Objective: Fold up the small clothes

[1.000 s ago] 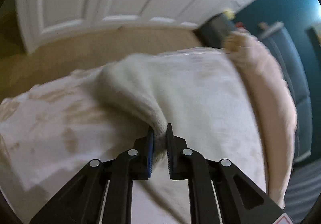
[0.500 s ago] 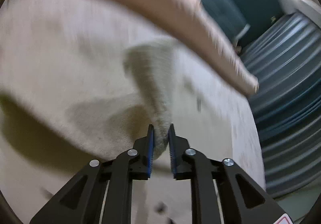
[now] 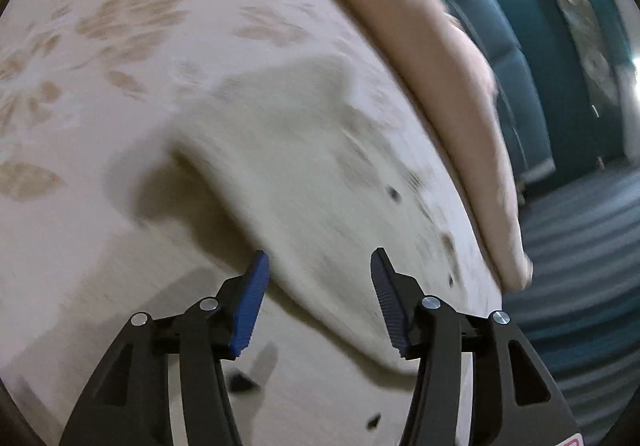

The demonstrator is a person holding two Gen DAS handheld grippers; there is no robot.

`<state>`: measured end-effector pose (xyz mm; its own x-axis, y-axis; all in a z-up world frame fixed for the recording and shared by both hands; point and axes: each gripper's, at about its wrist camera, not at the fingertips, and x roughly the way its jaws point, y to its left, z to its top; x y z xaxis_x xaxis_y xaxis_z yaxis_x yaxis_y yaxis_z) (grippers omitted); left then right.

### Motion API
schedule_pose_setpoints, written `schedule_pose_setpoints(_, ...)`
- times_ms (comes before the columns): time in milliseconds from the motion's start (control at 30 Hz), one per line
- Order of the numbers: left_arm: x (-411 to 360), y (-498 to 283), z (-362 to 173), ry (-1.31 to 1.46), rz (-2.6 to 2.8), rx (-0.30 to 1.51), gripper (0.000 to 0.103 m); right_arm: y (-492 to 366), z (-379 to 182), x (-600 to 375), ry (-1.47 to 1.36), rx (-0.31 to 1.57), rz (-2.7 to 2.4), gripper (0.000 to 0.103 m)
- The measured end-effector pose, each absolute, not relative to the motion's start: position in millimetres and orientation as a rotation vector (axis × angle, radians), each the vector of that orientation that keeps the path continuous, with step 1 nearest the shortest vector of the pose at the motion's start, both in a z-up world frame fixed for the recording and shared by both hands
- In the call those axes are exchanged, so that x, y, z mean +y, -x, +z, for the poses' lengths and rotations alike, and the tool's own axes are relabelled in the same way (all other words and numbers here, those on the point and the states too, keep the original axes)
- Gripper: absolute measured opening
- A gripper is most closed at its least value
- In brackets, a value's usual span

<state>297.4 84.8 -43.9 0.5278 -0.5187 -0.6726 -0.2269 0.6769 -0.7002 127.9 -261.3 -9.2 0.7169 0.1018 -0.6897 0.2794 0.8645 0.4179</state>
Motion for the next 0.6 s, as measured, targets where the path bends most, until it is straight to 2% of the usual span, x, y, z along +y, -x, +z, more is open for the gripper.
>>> schedule_pose_setpoints(133,121,-300,-65,1.040,-0.150,1.029,0.051,-175,-16,-284,-0.652,0.818,-0.160,0.078)
schedule_pose_setpoints(167,123,-300,-68,1.059,-0.149,1.024,0.051,-185,-20,-286,-0.652,0.847,-0.175,0.074)
schedule_pose_setpoints(233,128,-299,-68,1.053,-0.153,1.003,0.048,-201,-27,-280,-0.621,0.899,-0.186,0.054)
schedule_pose_setpoints(267,128,-302,-63,1.029,-0.156,0.992,0.043,-207,-27,-275,-0.594,0.908,-0.171,0.044)
schedule_pose_setpoints(300,124,-313,-57,1.008,-0.153,0.977,0.025,-210,-27,-272,-0.573,0.915,-0.157,0.013)
schedule_pose_setpoints(333,122,-314,-51,0.980,-0.157,0.951,0.018,-217,-20,-267,-0.545,0.928,-0.128,0.008)
schedule_pose_setpoints(367,121,-317,-44,0.950,-0.157,0.932,0.010,-217,-6,-266,-0.545,0.878,-0.102,0.008)
schedule_pose_setpoints(400,119,-319,-37,0.904,-0.156,0.917,0.009,-213,8,-268,-0.556,0.820,-0.074,0.007)
schedule_pose_setpoints(533,107,-329,-43,0.816,-0.159,0.949,0.007,-186,91,-288,-0.591,0.506,0.003,0.007)
schedule_pose_setpoints(600,99,-327,-51,0.798,-0.167,0.970,0.007,-173,94,-303,-0.554,0.457,-0.034,0.007)
